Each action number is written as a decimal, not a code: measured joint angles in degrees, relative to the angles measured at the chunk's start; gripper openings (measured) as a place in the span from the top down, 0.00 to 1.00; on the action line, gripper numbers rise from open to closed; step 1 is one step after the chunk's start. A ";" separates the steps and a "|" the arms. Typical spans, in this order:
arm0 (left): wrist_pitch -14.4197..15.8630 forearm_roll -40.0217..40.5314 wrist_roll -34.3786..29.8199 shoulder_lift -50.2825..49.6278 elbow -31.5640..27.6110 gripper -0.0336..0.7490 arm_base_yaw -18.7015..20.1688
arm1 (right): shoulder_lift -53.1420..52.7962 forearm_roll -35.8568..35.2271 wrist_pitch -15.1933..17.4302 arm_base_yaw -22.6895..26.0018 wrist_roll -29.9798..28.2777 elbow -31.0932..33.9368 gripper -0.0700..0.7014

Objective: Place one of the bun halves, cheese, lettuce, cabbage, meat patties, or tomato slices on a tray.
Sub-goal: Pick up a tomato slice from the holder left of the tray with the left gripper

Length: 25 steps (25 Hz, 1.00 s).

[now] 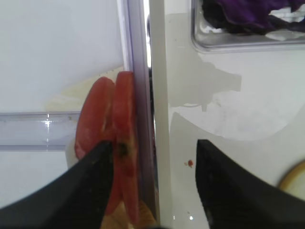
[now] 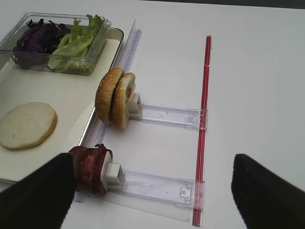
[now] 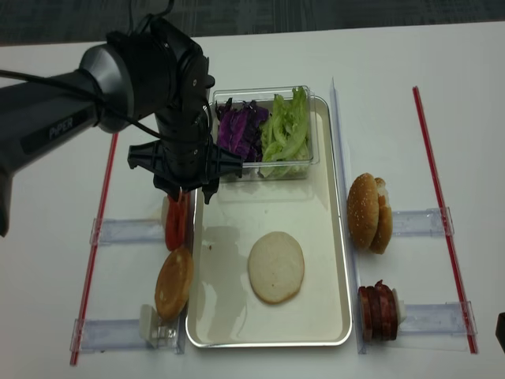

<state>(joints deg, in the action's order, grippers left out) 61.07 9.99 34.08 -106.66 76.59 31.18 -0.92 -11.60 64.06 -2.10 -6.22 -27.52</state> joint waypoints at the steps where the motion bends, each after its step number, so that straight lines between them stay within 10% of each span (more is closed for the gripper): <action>1: -0.26 0.00 0.00 0.00 0.00 0.45 0.00 | 0.00 0.00 0.00 0.00 0.00 0.00 0.06; 25: -1.27 0.82 0.00 -3.38 0.00 0.53 -0.11 | 0.00 0.00 0.00 0.00 0.10 0.00 0.06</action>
<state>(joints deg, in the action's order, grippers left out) 59.80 10.81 34.08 -110.04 76.59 31.07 -0.92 -11.60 64.06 -2.10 -6.12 -27.52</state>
